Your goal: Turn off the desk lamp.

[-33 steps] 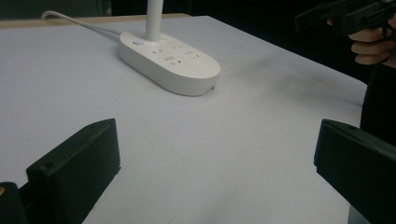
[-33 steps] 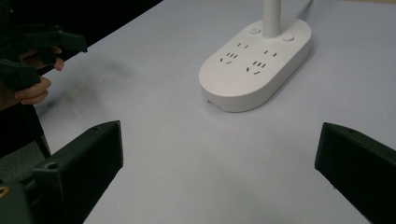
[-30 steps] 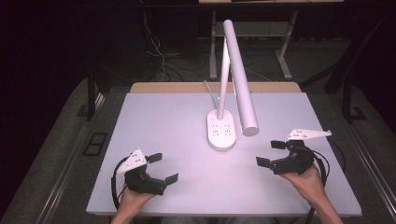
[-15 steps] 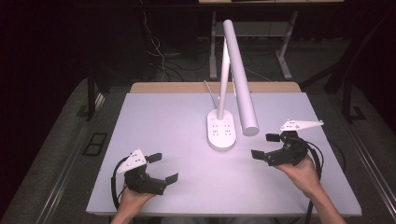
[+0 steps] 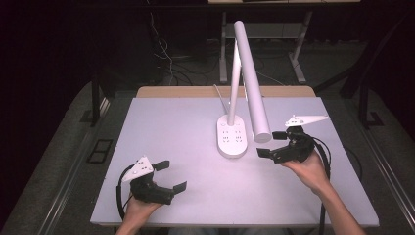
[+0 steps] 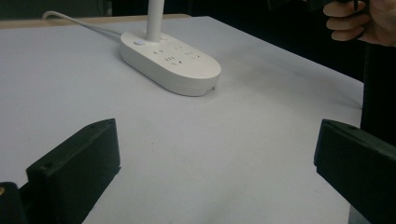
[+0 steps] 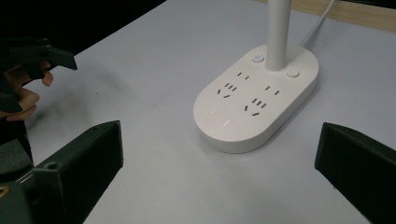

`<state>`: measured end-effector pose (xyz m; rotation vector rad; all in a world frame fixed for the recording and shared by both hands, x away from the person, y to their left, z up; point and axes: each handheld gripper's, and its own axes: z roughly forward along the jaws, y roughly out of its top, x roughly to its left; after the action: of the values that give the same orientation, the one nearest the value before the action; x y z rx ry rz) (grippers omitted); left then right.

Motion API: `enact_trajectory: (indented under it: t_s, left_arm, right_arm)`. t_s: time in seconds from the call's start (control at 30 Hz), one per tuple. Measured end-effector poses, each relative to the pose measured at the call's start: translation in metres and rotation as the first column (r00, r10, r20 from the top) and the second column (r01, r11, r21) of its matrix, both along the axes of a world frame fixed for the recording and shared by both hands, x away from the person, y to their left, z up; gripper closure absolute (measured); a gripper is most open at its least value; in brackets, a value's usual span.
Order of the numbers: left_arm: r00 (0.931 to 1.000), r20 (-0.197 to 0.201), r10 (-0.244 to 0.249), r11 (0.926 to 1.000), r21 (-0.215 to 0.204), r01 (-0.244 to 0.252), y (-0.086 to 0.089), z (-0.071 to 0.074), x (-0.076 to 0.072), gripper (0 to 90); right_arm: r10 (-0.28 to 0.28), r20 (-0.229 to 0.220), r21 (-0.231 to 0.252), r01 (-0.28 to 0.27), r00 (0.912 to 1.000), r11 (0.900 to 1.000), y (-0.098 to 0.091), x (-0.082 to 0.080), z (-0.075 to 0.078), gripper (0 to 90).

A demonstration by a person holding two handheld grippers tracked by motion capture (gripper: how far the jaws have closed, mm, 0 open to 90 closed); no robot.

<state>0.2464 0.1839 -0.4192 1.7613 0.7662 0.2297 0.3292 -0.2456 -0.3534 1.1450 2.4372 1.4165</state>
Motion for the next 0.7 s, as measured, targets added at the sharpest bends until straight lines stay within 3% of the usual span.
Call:
enact_trajectory:
  t_s: [0.7]
  left_arm:
    - [1.0000, 0.000, -0.001, 1.0000, -0.001, 0.001, 0.001, 0.000, 0.000, 0.0]
  right_arm:
    - [0.016, -0.007, -0.034, -0.016, 0.9998, 0.9993, 0.022, 0.036, 0.010, 1.0]
